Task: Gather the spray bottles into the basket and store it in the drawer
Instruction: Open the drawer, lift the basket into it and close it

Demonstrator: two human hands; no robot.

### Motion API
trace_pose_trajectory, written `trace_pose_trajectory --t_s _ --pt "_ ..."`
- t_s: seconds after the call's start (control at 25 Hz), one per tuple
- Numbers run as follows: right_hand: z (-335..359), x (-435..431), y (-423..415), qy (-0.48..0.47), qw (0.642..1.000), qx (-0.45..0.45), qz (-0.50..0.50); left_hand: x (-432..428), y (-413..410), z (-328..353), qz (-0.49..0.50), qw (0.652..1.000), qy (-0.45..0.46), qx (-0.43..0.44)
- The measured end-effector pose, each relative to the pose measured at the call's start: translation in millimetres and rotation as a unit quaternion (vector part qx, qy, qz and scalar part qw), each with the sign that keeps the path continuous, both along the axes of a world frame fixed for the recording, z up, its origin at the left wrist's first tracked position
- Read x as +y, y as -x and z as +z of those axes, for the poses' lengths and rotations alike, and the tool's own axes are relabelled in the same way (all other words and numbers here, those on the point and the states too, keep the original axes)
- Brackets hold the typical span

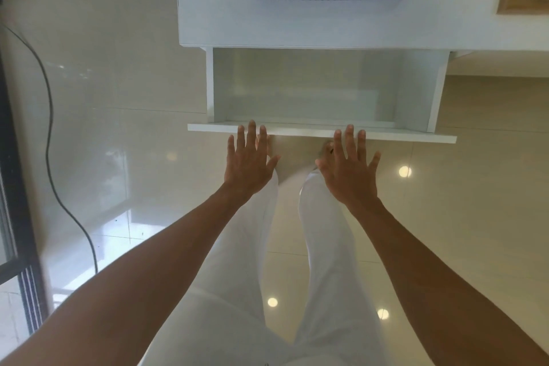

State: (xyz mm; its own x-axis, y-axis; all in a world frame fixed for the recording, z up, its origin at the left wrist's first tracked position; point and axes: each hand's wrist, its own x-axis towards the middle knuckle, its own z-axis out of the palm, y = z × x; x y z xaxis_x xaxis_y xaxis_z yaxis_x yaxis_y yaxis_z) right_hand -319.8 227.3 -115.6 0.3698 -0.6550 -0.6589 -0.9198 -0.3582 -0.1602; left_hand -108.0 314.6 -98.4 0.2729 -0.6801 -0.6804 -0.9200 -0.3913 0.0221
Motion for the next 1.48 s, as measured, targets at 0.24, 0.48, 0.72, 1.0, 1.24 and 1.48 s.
trace_pose_trajectory --t_s 0.24,0.48,0.72,1.0,1.24,1.48 --pt "10 36 17 -0.042 0.999 0.019 -0.001 30 12 7 -0.007 0.999 -0.047 0.026" --pt "22 63 33 -0.092 0.995 0.038 0.008 52 23 14 0.000 0.995 -0.081 0.050" --pt "30 79 45 -0.156 0.985 0.070 0.027 64 36 20 -0.005 0.986 -0.150 0.072" --pt "41 85 46 -0.215 0.970 0.105 0.047 67 36 24 -0.036 0.966 -0.236 0.101" --pt "35 86 51 -0.227 0.966 0.109 0.051 58 30 21 -0.056 0.948 -0.291 0.118" --pt "41 -22 22 -0.017 0.995 -0.076 -0.063 -39 -39 29 0.207 0.962 -0.003 0.177"
